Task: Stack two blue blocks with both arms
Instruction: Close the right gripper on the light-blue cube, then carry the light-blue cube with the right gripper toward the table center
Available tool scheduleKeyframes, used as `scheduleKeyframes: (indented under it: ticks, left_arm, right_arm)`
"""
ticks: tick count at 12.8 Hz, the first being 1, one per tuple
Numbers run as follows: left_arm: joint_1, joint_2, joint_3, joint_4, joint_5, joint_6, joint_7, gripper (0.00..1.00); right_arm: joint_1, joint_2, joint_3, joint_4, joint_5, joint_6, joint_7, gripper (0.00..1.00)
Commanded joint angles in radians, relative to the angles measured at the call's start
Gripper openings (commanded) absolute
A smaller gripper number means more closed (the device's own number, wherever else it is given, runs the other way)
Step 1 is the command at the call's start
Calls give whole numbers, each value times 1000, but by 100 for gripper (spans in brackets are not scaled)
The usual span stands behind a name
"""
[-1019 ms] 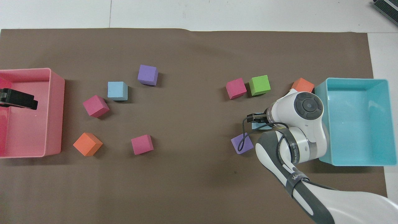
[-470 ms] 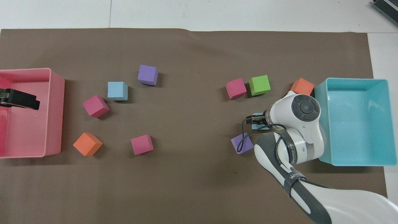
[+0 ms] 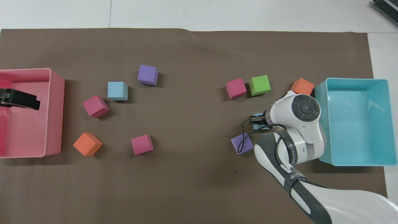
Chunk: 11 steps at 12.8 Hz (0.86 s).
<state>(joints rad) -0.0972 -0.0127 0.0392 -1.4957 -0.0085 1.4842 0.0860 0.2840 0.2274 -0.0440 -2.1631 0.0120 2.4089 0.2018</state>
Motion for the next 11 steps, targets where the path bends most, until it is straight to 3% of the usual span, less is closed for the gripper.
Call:
scheduleKeyframes:
  ticks: [1,6,9,11]
  left_arm:
    - [1,7,1,12,-13,-4,11,100]
    - [1,0,1,5,-13,-4,15,100]
    - [-1,0,1,5,-13,-4,15,100]
    - [-1,0,1,5,-13,-4,15,100]
  right_arm:
    - [-5,-8,1,40,16,-7,-41,0]
    - [3,-13,3,288,-3,-278,-33,0]
    - [87,-3,4,339,0,-303,26,0]
    - [165,61,3,411,-3,-317,141,0]
